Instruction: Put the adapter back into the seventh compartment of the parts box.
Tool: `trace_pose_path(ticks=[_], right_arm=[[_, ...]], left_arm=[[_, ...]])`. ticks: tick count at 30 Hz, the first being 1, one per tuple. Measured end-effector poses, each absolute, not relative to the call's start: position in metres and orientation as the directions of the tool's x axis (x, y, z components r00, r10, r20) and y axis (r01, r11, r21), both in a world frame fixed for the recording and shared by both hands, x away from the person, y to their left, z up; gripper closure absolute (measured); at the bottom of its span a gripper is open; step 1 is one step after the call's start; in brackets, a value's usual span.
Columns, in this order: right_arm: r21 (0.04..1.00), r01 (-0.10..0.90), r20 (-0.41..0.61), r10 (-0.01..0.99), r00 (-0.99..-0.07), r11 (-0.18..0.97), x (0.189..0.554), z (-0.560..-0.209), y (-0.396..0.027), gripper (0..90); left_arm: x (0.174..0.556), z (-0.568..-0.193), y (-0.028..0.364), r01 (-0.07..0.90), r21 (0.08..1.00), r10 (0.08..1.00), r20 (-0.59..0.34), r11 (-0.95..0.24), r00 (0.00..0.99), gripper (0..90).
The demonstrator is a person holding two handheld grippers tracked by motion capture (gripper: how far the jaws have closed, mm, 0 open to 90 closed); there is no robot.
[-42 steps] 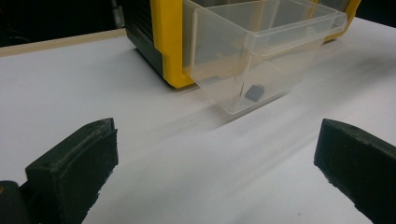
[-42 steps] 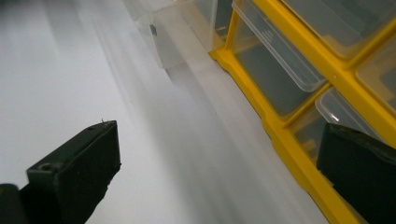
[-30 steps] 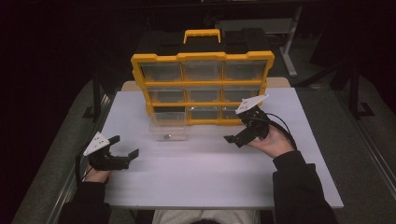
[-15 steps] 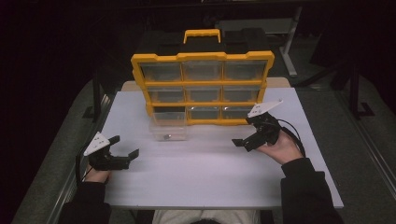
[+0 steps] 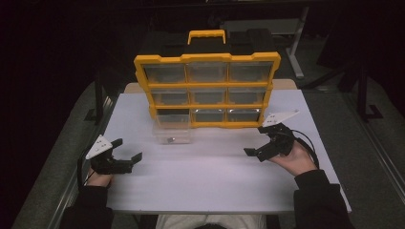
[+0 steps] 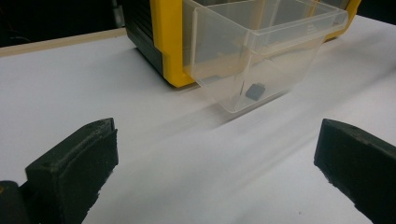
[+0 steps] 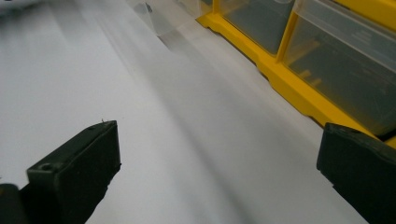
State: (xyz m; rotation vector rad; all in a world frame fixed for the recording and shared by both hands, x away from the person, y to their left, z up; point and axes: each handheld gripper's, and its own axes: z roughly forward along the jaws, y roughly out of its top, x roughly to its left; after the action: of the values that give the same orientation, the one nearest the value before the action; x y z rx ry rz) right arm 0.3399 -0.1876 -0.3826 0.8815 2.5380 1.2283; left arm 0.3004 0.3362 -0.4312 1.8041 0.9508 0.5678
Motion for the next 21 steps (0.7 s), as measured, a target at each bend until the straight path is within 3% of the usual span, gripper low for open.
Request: trace_pose_path(ticks=[21], right_arm=[[0.794,0.481,0.145,0.654,-0.742,0.37,0.31,-0.418,-0.233,0.0]], left_arm=[[0.3,-0.431,0.335,0.353,0.912,0.808,-0.042,-0.209,0.587,0.0]])
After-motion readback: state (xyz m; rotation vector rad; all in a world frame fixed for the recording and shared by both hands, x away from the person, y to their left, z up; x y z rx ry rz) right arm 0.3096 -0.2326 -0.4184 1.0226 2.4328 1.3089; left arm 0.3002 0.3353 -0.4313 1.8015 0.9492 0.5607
